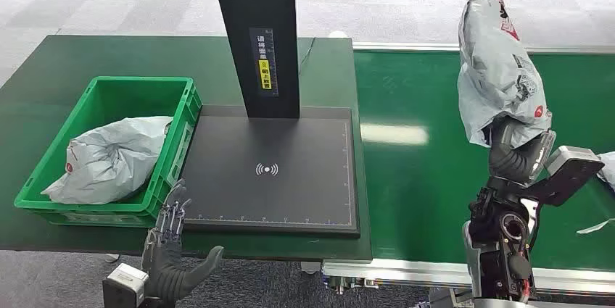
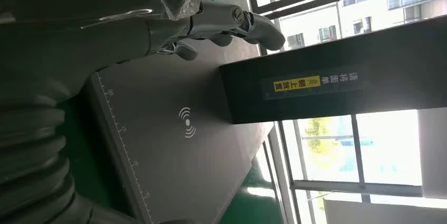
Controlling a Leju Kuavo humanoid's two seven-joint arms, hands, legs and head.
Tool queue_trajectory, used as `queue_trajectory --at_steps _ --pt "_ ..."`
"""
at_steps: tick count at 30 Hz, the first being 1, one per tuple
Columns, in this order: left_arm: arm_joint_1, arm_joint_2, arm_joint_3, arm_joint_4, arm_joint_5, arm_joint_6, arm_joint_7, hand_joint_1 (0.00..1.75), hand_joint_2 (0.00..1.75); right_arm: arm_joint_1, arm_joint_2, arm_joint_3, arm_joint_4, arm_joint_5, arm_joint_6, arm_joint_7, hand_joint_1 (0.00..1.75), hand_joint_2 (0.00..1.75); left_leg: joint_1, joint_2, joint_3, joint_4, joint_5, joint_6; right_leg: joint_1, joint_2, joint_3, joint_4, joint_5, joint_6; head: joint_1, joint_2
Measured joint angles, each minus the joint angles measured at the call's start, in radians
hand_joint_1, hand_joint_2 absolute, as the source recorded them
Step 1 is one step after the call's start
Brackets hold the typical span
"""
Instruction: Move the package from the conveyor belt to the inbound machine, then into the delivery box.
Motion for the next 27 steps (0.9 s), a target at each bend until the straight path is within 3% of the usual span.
queue_trajectory --at_steps 12,20,27 --pt "-0.012 -0.011 0.001 0.0 -0.009 -0.018 0.001 0.0 1.75 -0.056 0.024 0.143 0.012 0.053 0.054 0.049 1.75 1.75 0.0 0.003 0.0 0.0 0.0 0.0 0.0 0.003 0.0 0.0 0.0 0.0 0.0 0.0" --pt "-0.014 -0.001 0.0 0.0 0.002 -0.019 0.0 0.0 1.75 -0.108 0.04 0.384 0.18 0.147 0.158 0.129 1.75 1.75 0.001 0.003 0.001 0.0 0.0 -0.001 0.001 0.004 -0.001 0.0 0.0 0.0 0.0 0.0" --pt "-0.015 0.009 -0.003 0.0 0.011 -0.031 0.002 0.0 1.75 -0.117 0.019 0.527 0.281 0.169 0.27 0.255 1.75 1.75 0.0 0.004 0.0 0.0 0.0 -0.001 0.0 0.004 -0.001 0.0 0.0 0.0 0.0 0.0"
